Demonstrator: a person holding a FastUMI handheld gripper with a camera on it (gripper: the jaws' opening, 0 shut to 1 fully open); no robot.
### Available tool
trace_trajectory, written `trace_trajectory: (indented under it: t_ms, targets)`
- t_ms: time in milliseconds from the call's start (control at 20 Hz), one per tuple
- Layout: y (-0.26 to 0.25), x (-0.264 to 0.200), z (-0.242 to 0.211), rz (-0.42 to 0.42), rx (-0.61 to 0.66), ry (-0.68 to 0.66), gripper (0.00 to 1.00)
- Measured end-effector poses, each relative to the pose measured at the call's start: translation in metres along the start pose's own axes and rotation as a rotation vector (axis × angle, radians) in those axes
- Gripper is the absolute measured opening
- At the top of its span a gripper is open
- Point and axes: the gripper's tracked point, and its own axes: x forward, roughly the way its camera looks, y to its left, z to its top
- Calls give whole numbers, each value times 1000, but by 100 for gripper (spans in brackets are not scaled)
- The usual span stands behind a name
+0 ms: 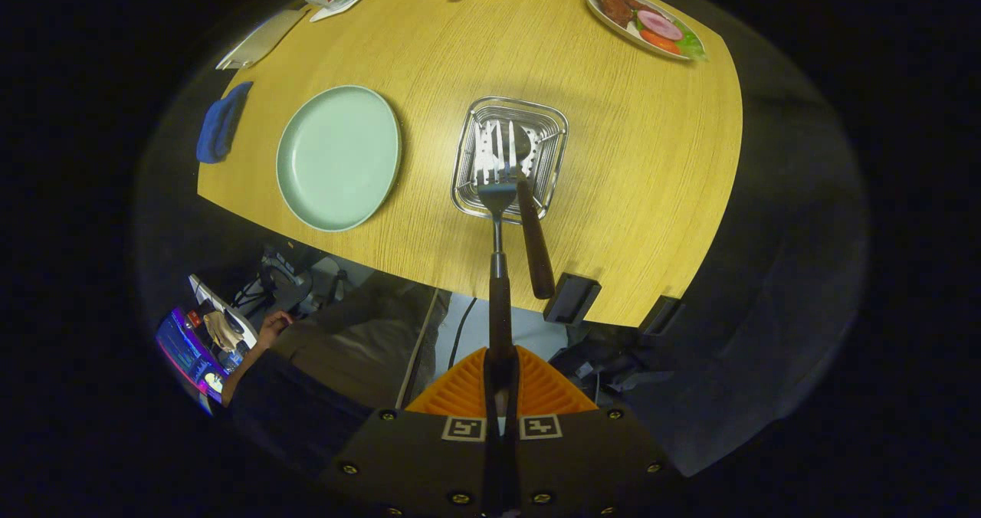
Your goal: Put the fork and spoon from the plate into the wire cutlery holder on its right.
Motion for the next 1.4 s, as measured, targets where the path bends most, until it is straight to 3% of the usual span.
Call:
trace_trajectory:
  t_ms: [800, 1000, 1200, 1400]
  targets:
    - [-6, 19, 25, -79, -26, 225, 2]
    - [2, 14, 25, -51, -22, 286, 2]
    - [-3, 5, 42, -83, -15, 251, 3]
    - [0, 2, 49, -68, -3, 223, 11]
